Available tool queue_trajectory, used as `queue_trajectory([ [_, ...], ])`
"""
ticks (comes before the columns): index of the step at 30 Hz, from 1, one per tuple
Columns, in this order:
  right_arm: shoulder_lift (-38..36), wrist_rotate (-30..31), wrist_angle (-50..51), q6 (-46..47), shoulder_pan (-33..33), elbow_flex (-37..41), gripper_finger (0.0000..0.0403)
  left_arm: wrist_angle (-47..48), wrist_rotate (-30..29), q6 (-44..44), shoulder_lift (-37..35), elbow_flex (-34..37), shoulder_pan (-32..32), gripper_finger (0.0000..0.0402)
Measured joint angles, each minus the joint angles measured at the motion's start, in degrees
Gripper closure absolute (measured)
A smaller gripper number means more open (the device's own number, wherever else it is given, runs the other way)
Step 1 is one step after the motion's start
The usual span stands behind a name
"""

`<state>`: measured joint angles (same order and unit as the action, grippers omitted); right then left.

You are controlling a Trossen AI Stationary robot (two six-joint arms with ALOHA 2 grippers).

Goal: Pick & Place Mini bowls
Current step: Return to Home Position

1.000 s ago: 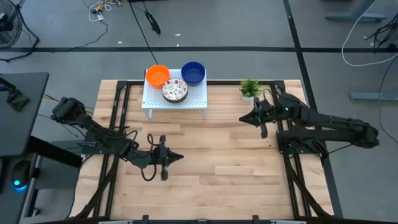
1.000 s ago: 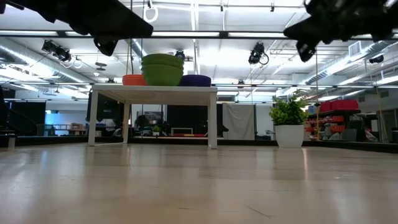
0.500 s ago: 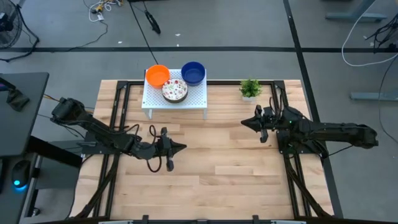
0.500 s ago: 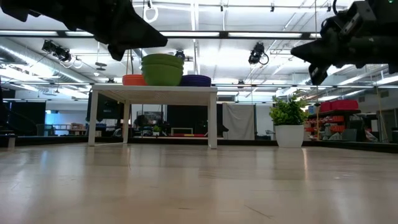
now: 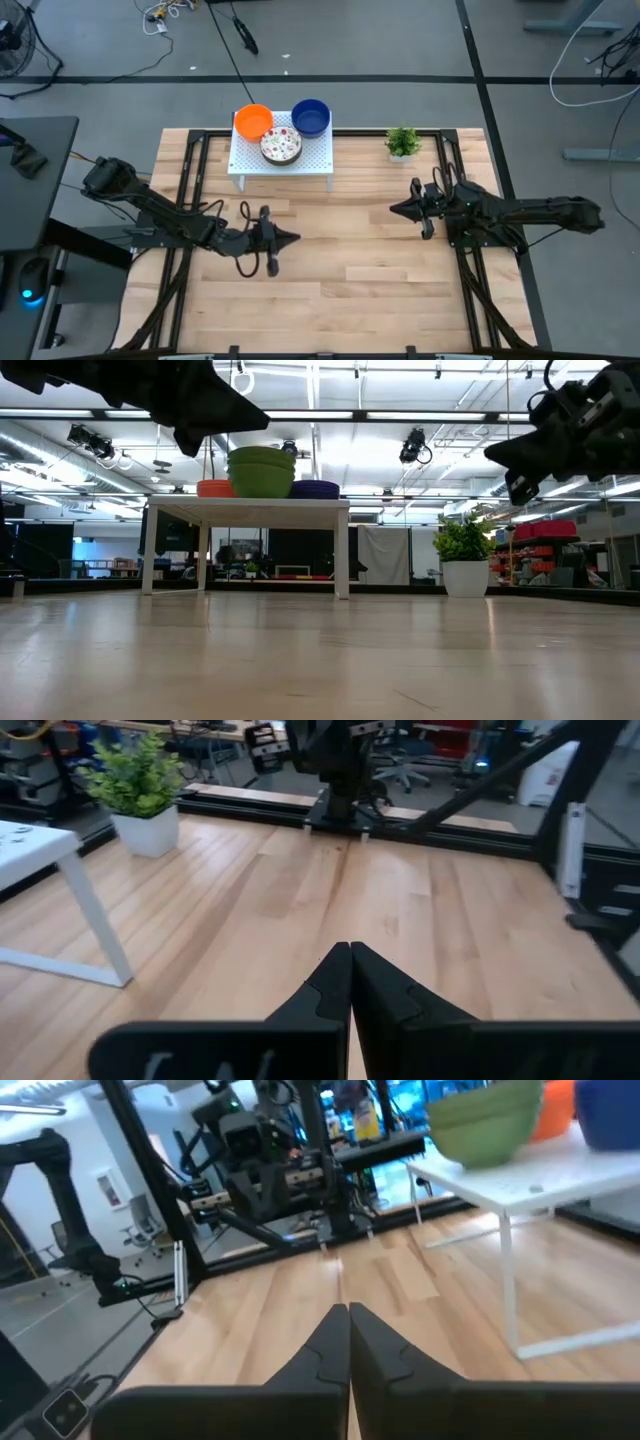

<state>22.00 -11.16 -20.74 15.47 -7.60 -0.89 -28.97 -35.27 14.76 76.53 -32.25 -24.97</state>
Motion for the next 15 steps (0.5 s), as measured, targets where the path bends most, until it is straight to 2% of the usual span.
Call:
queue_trajectory([
  [6, -6.1, 0.2, 3.7, -0.5, -0.7, 0.0, 0.0401, -0.5, 1.9, 1.1, 0.0, 0.0, 0.0, 0.0390],
  [15, -20.0, 3.1, 17.8, -1.9, -1.8, -0.1, 0.0401, -0.5, 1.5, 1.2, 0.0, 0.0, 0.0, 0.0390],
])
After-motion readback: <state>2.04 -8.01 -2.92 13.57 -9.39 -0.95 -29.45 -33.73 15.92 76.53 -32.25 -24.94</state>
